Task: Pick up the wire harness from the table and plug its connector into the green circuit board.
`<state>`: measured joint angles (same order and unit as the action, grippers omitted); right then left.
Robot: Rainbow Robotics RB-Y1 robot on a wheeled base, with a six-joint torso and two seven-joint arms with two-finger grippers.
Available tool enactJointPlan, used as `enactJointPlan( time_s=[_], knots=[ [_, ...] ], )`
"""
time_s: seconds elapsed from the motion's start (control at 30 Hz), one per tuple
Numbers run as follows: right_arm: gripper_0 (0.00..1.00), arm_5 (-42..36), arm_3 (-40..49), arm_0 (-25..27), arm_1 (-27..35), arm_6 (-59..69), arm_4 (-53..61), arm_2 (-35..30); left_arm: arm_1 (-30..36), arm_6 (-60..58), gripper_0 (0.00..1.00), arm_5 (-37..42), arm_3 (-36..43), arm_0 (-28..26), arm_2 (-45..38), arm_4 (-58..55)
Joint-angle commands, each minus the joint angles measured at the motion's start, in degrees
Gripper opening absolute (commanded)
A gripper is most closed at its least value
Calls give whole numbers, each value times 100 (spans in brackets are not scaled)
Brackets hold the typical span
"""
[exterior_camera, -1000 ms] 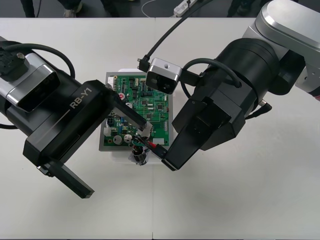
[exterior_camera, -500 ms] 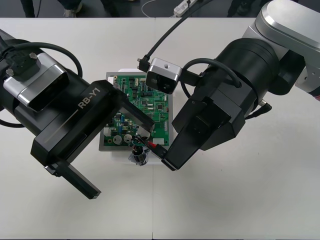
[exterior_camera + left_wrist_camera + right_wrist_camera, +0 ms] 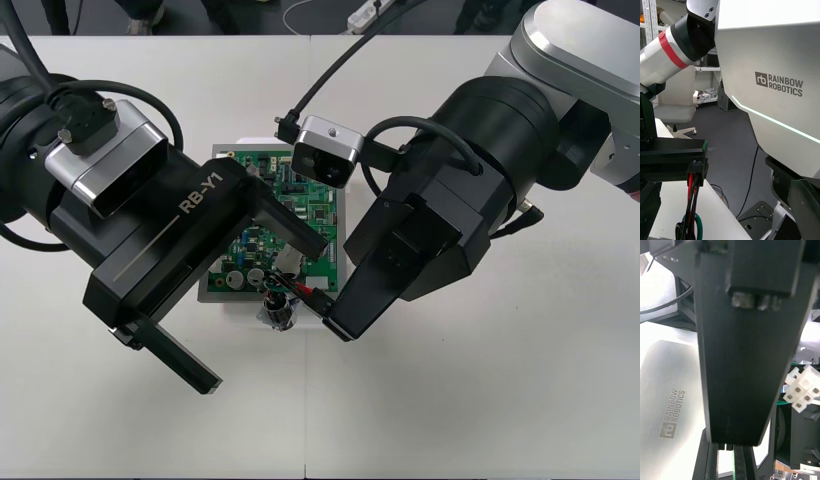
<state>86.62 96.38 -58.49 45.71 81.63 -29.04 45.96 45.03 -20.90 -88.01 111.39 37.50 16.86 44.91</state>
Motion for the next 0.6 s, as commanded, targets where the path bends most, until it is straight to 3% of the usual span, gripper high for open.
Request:
enactJointPlan(
  time_s=[0.03,0.6],
  knots=[
    [0,-40,145,-4,43,99,-14,53,-144,-397,100,328,164,258,54,88],
    [0,-40,145,-4,17,99,-14,53,-144,-476,100,548,129,337,195,264]
  ],
)
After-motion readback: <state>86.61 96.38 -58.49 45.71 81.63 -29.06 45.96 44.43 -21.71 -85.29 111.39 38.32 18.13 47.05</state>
